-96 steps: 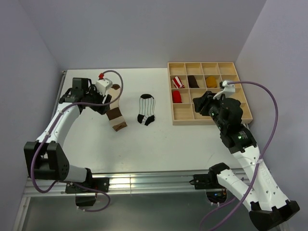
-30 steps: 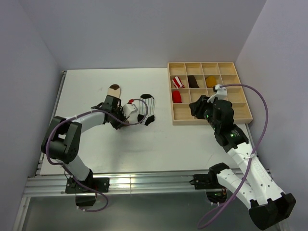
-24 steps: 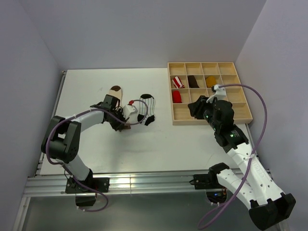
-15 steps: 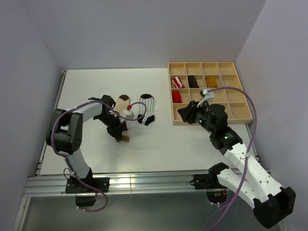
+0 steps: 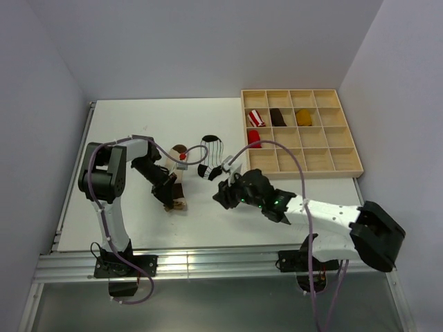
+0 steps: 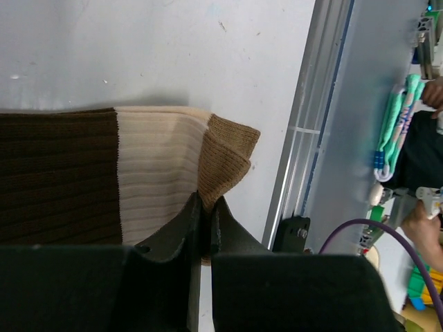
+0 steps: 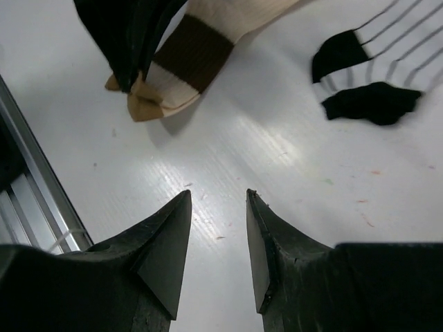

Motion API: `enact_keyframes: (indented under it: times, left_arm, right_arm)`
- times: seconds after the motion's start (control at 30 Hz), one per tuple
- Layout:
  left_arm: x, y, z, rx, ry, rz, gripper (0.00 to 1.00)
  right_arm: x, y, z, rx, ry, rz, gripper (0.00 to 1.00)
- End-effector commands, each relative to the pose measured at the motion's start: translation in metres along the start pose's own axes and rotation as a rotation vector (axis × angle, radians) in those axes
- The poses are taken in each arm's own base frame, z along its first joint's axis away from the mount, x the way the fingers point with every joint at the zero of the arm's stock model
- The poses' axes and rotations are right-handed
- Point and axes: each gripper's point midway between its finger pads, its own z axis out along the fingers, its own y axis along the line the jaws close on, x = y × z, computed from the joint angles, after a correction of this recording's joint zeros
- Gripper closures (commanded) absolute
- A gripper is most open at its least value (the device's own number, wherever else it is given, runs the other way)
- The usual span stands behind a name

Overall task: Roll the socks
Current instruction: Roll the sock at the center of the board.

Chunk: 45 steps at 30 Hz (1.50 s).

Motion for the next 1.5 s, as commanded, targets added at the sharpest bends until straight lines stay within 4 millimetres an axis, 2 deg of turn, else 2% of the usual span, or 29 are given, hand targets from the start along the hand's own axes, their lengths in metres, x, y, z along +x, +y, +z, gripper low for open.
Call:
enact_keyframes:
  times: [0.0,0.07,0.1,0.17,0.2,0.4,0.53,0.93,1.3,1.47]
  left_arm:
    - [-0.003,-0.011,-0.001,0.057,-0.010,-0.008,1.00]
    - [0.000,-0.010,0.002,0.070,-0.004,-0.023,1.00]
    - [0.001,-0.010,0.003,0.073,-0.002,-0.024,1.00]
    - [0.003,-0.010,0.005,0.084,-0.001,-0.030,1.00]
    - [0.003,-0.010,0.005,0.086,-0.001,-0.031,1.00]
    - [0.007,-0.011,0.006,0.085,0.012,-0.035,1.00]
    - [0.007,-0.010,0.006,0.083,0.013,-0.037,1.00]
    - [0.009,-0.010,0.007,0.087,0.018,-0.051,1.00]
    - [0.015,-0.013,0.008,0.088,0.037,-0.065,1.00]
    - [0.019,-0.014,0.011,0.097,0.053,-0.073,1.00]
  right_arm:
    - [-0.018,0.023,0.028,-0.021,-0.056,-0.100,0.54]
    - [-0.008,0.030,0.041,-0.025,-0.029,-0.111,0.52]
    - [0.006,0.035,0.050,-0.033,0.005,-0.116,0.50]
    - [0.008,0.041,0.059,-0.032,-0.001,-0.119,0.48]
    - [0.022,0.048,0.066,-0.047,0.029,-0.128,0.45]
    - [0.036,0.071,0.091,-0.055,0.045,-0.178,0.40]
    - [0.033,0.077,0.101,-0.037,0.024,-0.213,0.37]
    - [0.038,0.072,0.128,0.004,0.060,-0.310,0.36]
    - [0.038,0.071,0.141,0.007,0.067,-0.361,0.37]
    - [0.039,0.075,0.148,-0.005,0.073,-0.367,0.40]
